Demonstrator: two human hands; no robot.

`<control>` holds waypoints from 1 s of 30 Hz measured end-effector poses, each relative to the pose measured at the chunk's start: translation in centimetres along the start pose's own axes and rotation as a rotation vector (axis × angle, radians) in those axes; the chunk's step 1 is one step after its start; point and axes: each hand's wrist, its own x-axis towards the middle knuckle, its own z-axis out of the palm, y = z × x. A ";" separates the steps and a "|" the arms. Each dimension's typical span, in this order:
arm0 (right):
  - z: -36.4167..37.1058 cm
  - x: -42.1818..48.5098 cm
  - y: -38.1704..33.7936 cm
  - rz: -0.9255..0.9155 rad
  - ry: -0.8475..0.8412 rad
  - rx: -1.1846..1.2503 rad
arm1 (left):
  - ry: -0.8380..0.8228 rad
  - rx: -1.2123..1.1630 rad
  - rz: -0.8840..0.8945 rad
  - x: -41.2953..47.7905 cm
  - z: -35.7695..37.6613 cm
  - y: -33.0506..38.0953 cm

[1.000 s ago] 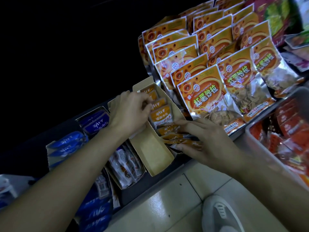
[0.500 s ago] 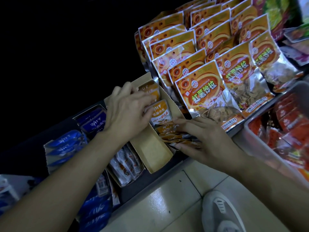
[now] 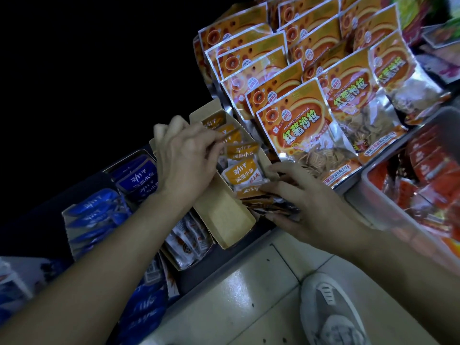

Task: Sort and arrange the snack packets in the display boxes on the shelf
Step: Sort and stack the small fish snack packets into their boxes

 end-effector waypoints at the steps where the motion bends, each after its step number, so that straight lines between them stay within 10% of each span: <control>1: -0.1 0.0 0.1 -0.001 -0.007 -0.002 | -0.006 -0.016 0.015 -0.2 0.2 -0.2; 21: -0.4 -0.5 1.0 0.023 -0.068 -0.047 | -0.439 0.019 -0.029 0.5 0.8 1.8; 30: -1.1 0.0 1.8 0.207 0.036 0.093 | -0.015 -0.083 -0.094 -0.1 0.0 0.7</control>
